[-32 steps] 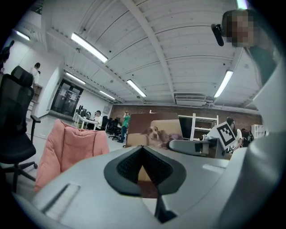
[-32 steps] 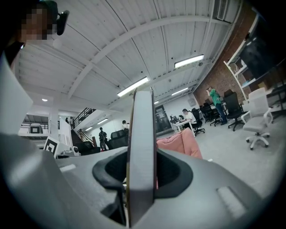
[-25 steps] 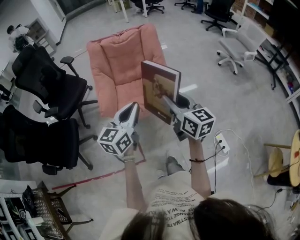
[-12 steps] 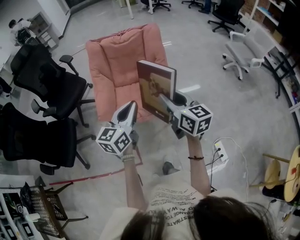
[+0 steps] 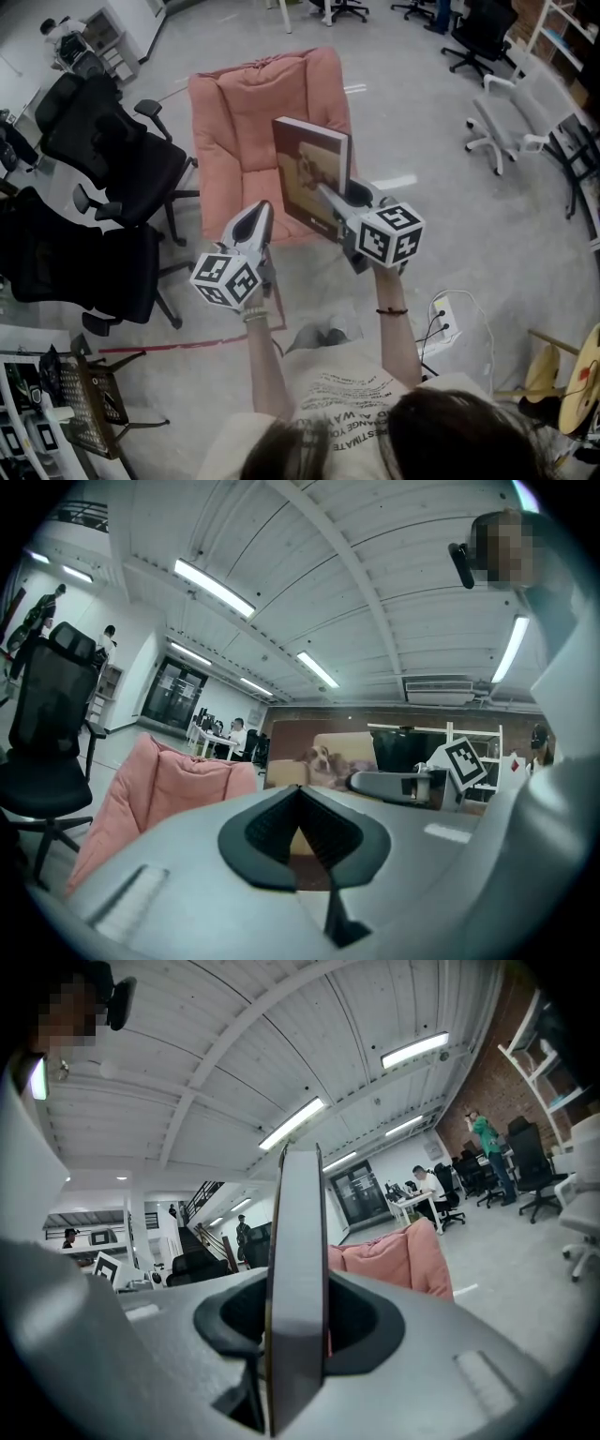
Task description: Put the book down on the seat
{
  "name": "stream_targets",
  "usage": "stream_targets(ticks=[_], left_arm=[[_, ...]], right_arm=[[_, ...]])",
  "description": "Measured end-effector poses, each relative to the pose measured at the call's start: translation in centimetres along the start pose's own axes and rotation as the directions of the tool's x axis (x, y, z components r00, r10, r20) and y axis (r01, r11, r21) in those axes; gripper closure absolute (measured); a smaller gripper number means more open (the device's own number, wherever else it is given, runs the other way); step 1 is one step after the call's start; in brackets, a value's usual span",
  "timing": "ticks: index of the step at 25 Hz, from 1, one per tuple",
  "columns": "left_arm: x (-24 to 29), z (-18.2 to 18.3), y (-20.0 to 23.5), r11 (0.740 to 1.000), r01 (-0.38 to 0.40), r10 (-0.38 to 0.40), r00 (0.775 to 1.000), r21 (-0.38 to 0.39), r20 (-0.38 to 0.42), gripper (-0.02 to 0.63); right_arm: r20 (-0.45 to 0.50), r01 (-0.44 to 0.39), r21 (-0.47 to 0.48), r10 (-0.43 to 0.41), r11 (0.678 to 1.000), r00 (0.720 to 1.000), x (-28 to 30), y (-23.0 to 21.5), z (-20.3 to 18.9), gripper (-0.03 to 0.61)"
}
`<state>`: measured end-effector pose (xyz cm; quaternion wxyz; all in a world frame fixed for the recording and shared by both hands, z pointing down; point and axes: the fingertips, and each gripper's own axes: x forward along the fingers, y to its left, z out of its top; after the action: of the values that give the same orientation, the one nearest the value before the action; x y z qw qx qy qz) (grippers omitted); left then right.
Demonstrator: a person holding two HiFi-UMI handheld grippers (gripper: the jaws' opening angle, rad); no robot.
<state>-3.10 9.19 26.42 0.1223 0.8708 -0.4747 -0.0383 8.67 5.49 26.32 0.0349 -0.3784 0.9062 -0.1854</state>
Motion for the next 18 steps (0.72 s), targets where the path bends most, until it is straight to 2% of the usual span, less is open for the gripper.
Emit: stream_targets(ticks=[6,12,18], left_arm=[[1.4,-0.8,1.5,1.0,-0.013,0.012,0.999,-0.012,-0.03,0.626],[3.3,-1.1,5.1,0.999,-0.024,0.022,0.999,-0.042,-0.035,0.626],[6.9,-1.8,8.6,0.998,0.0,-0.005,0.998,-0.066,-0.068,0.626]], right_arm=[[-0.024,-0.009,0.015,0.01,1.0,1.0,2.1,-1.3,-0.4,0.431],[-0.049,0.003,0.022,-0.002,1.0,0.999,5.6,-3.2,-0.9,0.431],[-0.071,0.032,0.052,-0.028,0.998,0.997,9.5,-5.9,-1.2,0.431]])
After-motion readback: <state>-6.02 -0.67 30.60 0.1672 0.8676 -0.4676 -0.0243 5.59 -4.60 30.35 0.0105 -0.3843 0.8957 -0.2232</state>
